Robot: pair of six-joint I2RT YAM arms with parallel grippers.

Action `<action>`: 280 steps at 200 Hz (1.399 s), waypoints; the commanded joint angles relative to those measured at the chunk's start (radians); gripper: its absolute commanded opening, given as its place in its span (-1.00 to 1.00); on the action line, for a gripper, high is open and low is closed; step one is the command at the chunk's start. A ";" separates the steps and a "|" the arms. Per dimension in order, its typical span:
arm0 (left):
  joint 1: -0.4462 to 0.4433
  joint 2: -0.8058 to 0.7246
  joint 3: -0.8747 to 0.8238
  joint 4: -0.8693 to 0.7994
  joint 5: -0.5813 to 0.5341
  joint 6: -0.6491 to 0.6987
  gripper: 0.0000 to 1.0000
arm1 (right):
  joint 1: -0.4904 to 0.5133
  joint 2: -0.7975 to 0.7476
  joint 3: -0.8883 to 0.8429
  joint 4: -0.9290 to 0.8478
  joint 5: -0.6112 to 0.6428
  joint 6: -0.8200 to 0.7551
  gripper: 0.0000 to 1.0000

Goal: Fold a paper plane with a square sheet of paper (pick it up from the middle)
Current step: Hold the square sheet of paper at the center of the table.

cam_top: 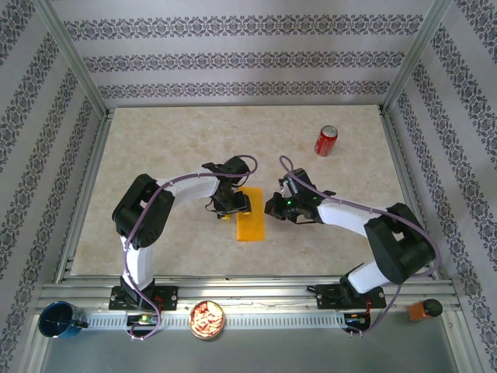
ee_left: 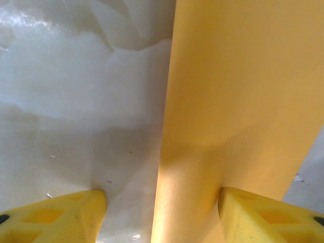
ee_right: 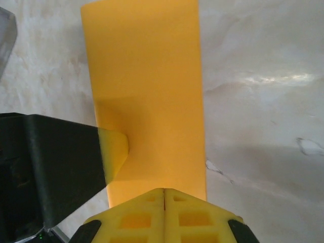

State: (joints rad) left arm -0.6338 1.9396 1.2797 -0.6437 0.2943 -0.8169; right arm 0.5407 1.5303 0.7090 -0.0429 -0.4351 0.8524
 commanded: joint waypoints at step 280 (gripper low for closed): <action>0.073 -0.379 -0.328 0.508 0.115 -0.044 -0.28 | 0.038 0.312 0.216 -0.255 0.087 -0.255 -1.00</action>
State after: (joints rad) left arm -0.5999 1.5692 1.0355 -0.3584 0.2947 -0.8314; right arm 0.5907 1.7878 0.9241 -0.1814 -0.3973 0.6460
